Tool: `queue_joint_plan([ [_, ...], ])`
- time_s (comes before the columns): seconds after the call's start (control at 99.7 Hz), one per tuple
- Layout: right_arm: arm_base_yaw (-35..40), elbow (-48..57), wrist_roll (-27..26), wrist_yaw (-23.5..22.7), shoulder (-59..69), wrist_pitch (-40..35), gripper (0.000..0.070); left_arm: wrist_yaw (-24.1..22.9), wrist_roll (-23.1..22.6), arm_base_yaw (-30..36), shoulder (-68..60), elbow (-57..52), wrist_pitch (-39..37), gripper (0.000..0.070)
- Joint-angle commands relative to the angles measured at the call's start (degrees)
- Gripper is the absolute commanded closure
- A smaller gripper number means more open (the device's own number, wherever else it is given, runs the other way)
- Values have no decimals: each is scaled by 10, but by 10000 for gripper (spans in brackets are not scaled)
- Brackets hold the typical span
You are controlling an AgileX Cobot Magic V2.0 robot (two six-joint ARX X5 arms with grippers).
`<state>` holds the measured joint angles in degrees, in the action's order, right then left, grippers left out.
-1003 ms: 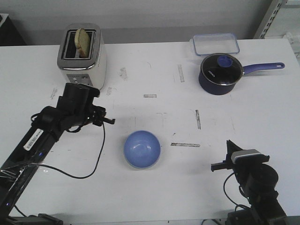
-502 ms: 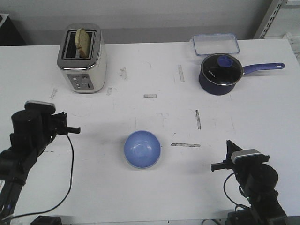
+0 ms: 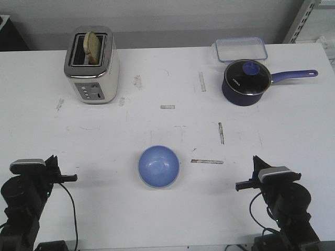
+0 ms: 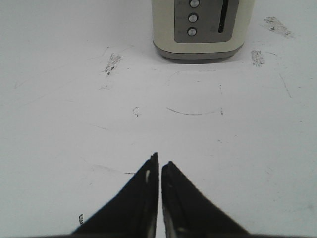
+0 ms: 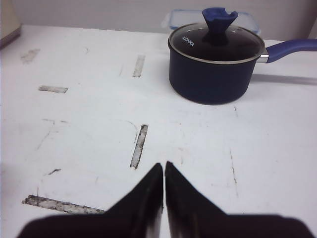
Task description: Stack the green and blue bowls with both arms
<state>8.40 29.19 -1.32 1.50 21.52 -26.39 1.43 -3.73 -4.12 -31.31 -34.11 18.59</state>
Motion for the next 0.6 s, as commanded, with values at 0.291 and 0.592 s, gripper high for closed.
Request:
queue_joint_plan([
  [0.291,0,0,-1,0,3,7,700,0,3,-1,43,-2,-7,699],
  [0.592,0,0,-1,0,3,7,700,0,3,-1,99,-2,-7,699],
])
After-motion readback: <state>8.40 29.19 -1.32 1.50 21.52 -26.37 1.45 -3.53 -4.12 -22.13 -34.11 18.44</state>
